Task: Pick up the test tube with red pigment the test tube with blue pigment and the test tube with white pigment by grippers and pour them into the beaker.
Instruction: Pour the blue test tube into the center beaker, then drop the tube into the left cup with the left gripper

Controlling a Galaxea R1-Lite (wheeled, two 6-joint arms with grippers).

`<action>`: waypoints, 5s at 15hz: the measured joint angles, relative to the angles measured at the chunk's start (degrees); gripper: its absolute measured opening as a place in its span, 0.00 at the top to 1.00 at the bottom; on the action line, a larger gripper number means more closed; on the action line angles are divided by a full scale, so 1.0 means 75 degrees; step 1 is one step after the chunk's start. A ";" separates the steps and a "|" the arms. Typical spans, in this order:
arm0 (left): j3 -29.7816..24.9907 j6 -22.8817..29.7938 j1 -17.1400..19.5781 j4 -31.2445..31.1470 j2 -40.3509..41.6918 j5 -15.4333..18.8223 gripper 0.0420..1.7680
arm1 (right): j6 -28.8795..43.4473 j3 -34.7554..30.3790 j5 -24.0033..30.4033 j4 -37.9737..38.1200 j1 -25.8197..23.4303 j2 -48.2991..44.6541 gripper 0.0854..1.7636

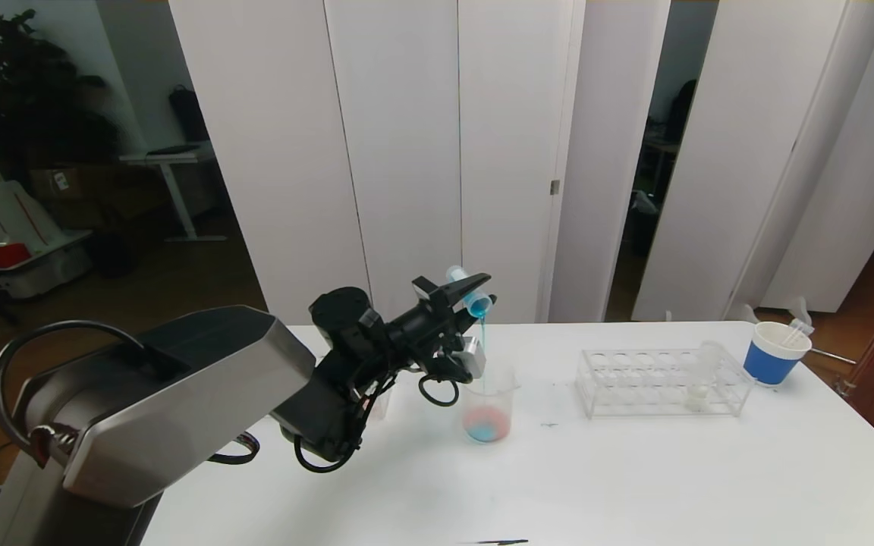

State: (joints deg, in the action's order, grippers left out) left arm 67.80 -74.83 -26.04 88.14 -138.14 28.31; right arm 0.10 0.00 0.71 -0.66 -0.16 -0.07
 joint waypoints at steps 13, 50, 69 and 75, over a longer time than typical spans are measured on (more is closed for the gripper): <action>0.0158 -0.0081 -0.0044 0.0023 0.0021 -0.0059 0.68 | 0.0000 0.0000 -0.0003 -0.0003 0.0000 0.0000 0.01; 0.0140 -0.0107 -0.0088 0.0046 0.0228 -0.0093 0.68 | 0.0000 0.0000 -0.0003 -0.0003 0.0000 0.0000 0.01; 0.0166 0.4740 -0.0107 -0.4550 0.1767 -0.4428 0.68 | 0.0000 0.0000 -0.0003 -0.0003 -0.0003 0.0000 0.01; 0.0473 0.8504 -0.0187 -0.8283 0.3105 -0.4754 0.68 | 0.0000 0.0000 -0.0003 -0.0003 -0.0003 0.0000 0.01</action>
State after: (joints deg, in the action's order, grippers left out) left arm 71.35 -11.04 -27.44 26.01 -114.86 -7.35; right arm 0.10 0.00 0.68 -0.68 -0.18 -0.07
